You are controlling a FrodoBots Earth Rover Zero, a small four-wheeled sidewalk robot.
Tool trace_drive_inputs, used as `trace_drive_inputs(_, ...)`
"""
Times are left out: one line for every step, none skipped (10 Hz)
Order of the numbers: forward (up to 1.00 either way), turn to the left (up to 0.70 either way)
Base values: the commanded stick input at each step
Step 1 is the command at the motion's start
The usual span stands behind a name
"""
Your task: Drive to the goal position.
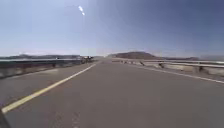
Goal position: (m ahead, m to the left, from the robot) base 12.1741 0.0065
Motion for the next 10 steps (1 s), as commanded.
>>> trace_drive_inputs(0.85, 0.00)
trace_drive_inputs(0.85, 0.00)
trace_drive_inputs(0.85, 0.00)
trace_drive_inputs(0.85, 0.00)
trace_drive_inputs(0.85, 0.00)
trace_drive_inputs(0.90, 0.09)
trace_drive_inputs(0.97, 0.21)
trace_drive_inputs(1.00, 0.20)
trace_drive_inputs(1.00, 0.08)
trace_drive_inputs(1.00, 0.00)
